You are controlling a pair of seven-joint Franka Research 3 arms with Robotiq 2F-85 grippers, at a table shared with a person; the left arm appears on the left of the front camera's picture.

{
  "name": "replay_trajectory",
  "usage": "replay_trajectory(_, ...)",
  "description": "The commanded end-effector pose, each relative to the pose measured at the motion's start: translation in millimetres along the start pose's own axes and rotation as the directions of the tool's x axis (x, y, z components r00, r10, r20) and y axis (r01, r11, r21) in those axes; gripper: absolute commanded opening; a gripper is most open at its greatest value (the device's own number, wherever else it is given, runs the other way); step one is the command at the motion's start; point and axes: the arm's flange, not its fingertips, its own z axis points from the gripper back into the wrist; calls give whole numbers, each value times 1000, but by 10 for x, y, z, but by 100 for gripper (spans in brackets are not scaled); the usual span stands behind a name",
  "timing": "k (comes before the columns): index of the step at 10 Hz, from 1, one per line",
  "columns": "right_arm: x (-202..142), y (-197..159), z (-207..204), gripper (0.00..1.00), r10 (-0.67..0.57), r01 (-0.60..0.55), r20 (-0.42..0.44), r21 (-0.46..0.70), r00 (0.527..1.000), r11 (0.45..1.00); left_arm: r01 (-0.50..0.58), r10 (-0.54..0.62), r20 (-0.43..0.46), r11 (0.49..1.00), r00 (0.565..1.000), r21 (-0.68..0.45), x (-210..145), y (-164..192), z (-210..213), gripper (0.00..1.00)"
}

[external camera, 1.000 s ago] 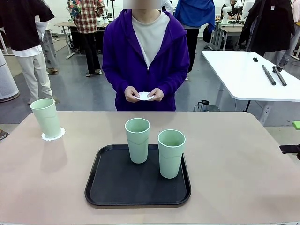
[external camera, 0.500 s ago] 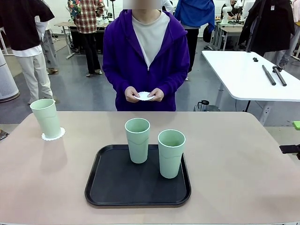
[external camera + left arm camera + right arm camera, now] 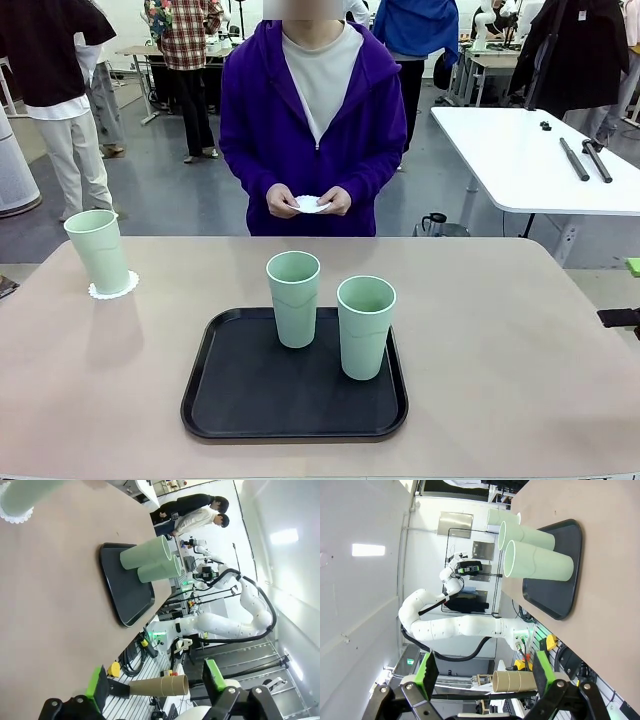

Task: Place coasters on the table and set cups on them.
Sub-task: Take one Reusable plastic cup from the Flat Tray and place it on a coaster set by the human.

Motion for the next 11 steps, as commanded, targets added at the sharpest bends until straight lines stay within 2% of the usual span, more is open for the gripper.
replay_trajectory(1, 9, 19, -6, 100, 5, -5, 5, 13, 1000, 1000, 1, -1, 2, 1000, 1000, -12, -1, 14, -6, 100)
replay_trajectory(11, 9, 19, -6, 100, 5, -5, 5, 13, 1000, 1000, 1, -1, 2, 1000, 1000, -12, -1, 14, -6, 100)
